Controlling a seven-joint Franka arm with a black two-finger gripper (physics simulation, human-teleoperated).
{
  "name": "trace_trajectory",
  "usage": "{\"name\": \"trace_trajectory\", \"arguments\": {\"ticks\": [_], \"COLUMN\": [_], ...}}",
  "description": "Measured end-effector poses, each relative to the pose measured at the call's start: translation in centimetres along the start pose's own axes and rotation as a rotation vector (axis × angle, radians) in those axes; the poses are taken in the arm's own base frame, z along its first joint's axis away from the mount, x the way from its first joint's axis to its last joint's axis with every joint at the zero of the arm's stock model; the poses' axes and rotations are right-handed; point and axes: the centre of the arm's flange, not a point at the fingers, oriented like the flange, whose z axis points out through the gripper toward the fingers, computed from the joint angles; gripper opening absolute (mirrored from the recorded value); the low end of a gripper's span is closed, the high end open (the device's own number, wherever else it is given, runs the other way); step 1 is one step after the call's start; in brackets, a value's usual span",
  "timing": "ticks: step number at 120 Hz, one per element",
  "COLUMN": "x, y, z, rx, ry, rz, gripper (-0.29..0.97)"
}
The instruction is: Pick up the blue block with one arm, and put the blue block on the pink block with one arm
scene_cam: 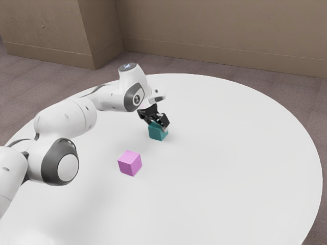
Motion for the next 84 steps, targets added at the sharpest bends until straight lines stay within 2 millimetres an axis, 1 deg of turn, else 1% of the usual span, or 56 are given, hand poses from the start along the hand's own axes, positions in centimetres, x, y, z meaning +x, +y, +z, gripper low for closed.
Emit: {"name": "trace_trajectory", "arguments": {"ticks": [27, 35, 46, 62, 71, 84], "x": [-0.03, -0.03, -0.14, -0.29, -0.27, -0.11], "y": [-0.01, -0.06, -0.14, -0.2, -0.27, -0.49], "z": [0.11, 0.06, 0.23, 0.48, 0.38, -0.29], "rx": [0.002, 0.003, 0.002, 0.005, 0.008, 0.014], "ry": [0.001, 0.001, -0.003, -0.009, -0.007, -0.002], "rz": [-0.011, -0.015, -0.022, -0.031, -0.037, -0.045], "gripper": [0.64, 0.59, 0.49, 0.36, 0.33, 0.31]}}
